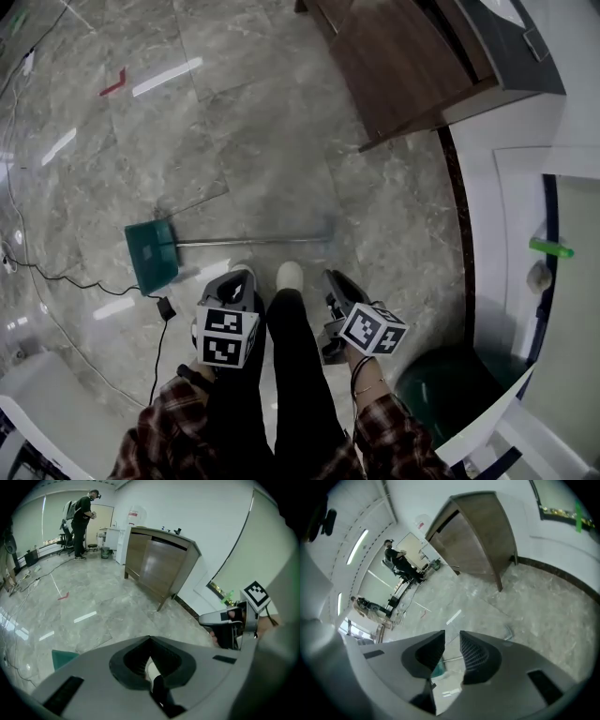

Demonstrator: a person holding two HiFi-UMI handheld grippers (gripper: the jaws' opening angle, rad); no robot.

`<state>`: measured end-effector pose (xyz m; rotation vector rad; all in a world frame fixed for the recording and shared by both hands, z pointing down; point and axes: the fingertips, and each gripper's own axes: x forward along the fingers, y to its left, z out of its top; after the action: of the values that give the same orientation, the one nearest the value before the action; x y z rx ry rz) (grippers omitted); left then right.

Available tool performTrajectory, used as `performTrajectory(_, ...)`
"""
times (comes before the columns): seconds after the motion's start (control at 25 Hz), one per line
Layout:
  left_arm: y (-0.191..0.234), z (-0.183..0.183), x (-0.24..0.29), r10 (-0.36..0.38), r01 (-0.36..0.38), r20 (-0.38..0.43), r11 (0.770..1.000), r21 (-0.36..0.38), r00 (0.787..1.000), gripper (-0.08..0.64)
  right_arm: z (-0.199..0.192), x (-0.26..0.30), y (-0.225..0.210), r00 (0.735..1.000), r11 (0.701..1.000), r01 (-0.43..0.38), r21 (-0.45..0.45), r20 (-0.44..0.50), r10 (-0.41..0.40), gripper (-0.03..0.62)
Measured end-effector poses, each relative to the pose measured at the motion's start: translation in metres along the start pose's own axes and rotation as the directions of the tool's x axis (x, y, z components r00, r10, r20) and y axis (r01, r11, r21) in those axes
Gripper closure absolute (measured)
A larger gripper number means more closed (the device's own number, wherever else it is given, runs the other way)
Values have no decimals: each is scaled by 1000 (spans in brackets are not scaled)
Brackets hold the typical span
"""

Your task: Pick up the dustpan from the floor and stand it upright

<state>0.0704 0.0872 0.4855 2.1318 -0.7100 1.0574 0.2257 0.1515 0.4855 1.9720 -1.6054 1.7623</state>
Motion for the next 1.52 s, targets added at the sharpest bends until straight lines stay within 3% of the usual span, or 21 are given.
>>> performTrajectory(0.32, 19, -33, 75, -14, 16, -44, 999, 42, 999, 558, -34, 72, -80, 998, 973, 63, 223, -7, -63, 479)
performTrajectory(0.56, 48, -57, 132, -5, 8, -66, 999, 45, 998, 558, -53, 130, -148, 991, 941, 133, 310, -11, -136, 469)
performTrajectory(1.2, 113, -129, 277, -22, 22, -116, 1000, -3, 993, 558, -122, 279, -271, 970, 881, 240, 408, -142, -198, 469)
performTrajectory(1.52, 125, -131, 331, -62, 63, -115, 998, 10, 991, 558, -145, 317, -330, 941, 806, 336, 487, -195, -275, 469)
